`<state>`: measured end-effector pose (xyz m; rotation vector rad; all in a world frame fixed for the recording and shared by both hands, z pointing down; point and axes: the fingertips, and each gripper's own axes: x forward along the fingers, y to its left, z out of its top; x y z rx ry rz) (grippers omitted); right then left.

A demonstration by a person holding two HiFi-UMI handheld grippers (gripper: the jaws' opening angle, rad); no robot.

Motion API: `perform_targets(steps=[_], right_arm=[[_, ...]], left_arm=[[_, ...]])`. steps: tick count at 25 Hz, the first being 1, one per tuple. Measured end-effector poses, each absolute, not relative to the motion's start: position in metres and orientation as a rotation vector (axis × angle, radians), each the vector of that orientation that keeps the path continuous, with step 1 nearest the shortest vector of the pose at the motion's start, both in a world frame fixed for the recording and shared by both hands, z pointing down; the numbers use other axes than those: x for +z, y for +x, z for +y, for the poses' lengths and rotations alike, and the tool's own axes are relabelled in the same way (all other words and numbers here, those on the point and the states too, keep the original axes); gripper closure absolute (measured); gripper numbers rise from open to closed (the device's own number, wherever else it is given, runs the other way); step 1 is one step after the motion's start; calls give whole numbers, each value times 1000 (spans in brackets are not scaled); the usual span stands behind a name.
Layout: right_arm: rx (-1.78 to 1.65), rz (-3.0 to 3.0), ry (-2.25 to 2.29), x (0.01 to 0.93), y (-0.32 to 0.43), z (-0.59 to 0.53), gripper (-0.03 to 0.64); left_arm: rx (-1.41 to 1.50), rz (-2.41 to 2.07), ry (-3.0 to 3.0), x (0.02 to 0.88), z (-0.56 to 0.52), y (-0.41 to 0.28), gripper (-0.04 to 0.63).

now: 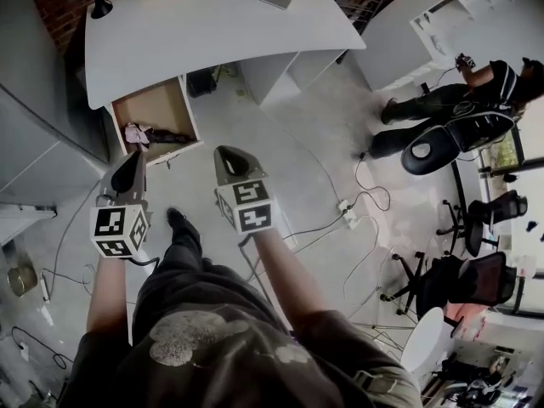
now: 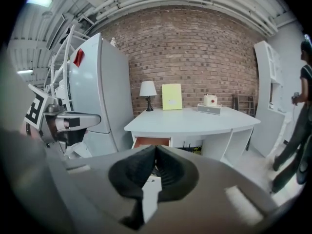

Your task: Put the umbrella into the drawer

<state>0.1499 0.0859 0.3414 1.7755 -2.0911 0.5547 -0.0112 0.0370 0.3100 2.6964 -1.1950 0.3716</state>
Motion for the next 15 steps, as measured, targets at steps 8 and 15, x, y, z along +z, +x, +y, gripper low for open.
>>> perform_targets(steps=[8, 15], right_arm=[[501, -2116, 1815, 318, 141, 128, 612], [491, -2135, 1847, 305, 123, 162, 612]], left_arm=[[335, -1177, 2753, 286, 89, -16, 584], [304, -1192, 2766, 269, 128, -37, 584]])
